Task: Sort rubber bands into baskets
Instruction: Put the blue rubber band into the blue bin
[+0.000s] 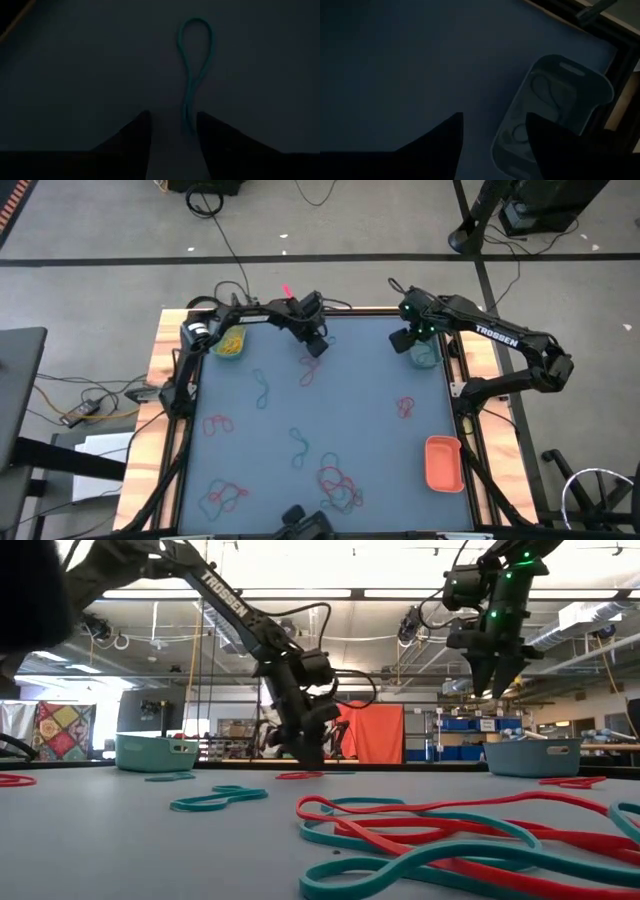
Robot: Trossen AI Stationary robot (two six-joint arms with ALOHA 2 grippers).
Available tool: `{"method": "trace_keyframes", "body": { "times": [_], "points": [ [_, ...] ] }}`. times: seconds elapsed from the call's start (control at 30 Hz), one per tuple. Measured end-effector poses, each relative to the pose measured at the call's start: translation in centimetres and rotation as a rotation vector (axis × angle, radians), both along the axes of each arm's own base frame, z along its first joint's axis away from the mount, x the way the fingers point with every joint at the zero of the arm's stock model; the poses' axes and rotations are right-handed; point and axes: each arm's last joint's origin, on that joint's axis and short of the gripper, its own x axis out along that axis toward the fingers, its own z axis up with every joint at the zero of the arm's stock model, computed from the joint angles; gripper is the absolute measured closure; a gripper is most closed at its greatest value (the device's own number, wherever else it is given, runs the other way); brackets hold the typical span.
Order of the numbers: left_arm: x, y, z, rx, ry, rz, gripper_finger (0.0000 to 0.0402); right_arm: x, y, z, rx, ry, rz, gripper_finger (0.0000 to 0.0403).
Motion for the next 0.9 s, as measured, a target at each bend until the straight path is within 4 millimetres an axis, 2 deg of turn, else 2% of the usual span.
{"method": "trace_keyframes", "body": {
  "times": [0.17,0.6,0.73,0.9],
  "points": [
    [0.8,-0.4,0.1,0.023,0.006,-0.009,0.0245,-0.2,0.2,-0.1,0.018,0.023,0.000,0.0176],
    [0.9,-1.5,-1.0,0.084,0.144,0.019,0.0248,-0.2,0.4,-0.1,0.025,0.041,0.014,0.0176],
    [0.8,-1.6,-1.0,0.096,0.158,0.024,0.0284,0.0,0.7,-0.1,0.024,0.041,0.028,0.0176],
    [0.7,-1.4,-1.1,0.096,0.168,0.030,0.0371,0.5,1.2,-0.1,0.006,0.046,0.029,0.0176]
  ]
}}
